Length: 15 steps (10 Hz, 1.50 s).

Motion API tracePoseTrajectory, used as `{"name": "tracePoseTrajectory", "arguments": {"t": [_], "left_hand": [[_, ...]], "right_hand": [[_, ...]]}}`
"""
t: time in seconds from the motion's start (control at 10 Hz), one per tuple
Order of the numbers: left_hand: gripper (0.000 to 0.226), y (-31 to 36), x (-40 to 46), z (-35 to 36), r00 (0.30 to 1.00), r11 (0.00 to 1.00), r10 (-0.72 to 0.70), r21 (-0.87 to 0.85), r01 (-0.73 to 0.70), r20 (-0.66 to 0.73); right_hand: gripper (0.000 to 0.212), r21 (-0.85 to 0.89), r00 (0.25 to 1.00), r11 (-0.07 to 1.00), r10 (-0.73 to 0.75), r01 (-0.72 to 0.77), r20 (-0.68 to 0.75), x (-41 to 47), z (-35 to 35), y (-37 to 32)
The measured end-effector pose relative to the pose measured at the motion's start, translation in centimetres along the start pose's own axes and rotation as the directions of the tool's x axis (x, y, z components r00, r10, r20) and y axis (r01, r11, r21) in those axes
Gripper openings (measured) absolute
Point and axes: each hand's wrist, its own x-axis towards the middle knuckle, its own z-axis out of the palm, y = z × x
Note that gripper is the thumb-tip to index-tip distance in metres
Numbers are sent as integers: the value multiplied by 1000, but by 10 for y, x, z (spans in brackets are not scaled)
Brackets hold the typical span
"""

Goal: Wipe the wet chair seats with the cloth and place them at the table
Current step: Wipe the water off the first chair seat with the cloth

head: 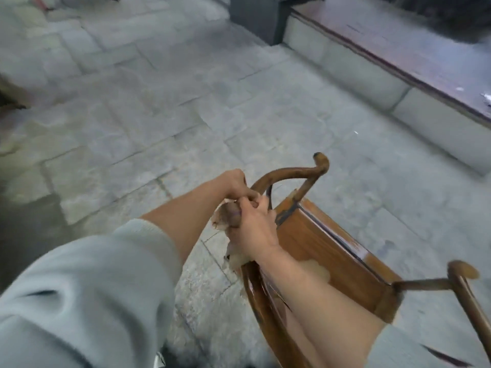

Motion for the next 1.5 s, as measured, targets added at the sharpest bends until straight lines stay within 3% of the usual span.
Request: {"name": "tracePoseTrajectory", "arguments": {"t": [0.2, 0.3, 0.4, 0.5, 0.6, 0.7, 0.8, 0.9, 1.0, 1.1, 1.2, 1.3, 1.4, 1.5], "left_hand": [[59, 22, 120, -25, 951, 943, 227, 197, -268, 211], [55, 39, 179, -26, 899, 901, 297, 219, -376, 322], [52, 74, 234, -20, 831, 863, 254, 271, -425, 495], [56, 120, 290, -1, 773, 784, 295, 320, -532, 561], [77, 149, 336, 23, 767, 709, 414, 356, -609, 489], [118, 181, 384, 52, 726, 598, 508, 417, -685, 464], [103, 211, 426, 73, 612, 383, 556, 480, -789, 562], [66, 234, 467, 95, 492, 305, 473, 387, -870, 731], [52, 257, 501, 113, 393, 450, 445, 179, -875, 805], [31, 264, 532, 123, 166, 607, 293, -49, -793, 942], [29, 253, 548, 112, 58, 966, 79, -62, -251, 995], [54, 191, 569, 92, 108, 970, -170, 185, -159, 980], [47, 158, 572, 79, 146, 796, -296, 328, -509, 944], [46, 154, 632, 83, 123, 495, -376, 311, -811, 918]], "right_hand": [[52, 132, 936, 936, 339, -325, -98, 91, -7, -7], [46, 214, 858, 855, 502, -472, -112, 134, -12, -1], [42, 274, 762, 771, 626, -574, -165, 178, -16, 13], [42, 365, 644, 674, 733, -642, -219, 223, -18, 42], [46, 477, 514, 564, 822, -674, -246, 260, -24, 81], [52, 560, 338, 395, 918, -728, -208, 294, -36, 119], [62, 582, 262, 310, 950, -751, -169, 317, -49, 153], [74, 623, 172, 202, 979, -755, -110, 337, -62, 193], [83, 660, 109, 120, 992, -742, -58, 350, -69, 231], [70, 741, 13, 71, 996, -667, -83, 367, -71, 259], [55, 818, -116, 8, 989, -576, -91, 396, -78, 303], [50, 849, -28, -42, 999, -527, 32, 425, -88, 349], [46, 945, 164, -30, 983, -325, 88, 453, -89, 380], [39, 994, 190, 33, 982, -109, -11, 470, -97, 403]]}}
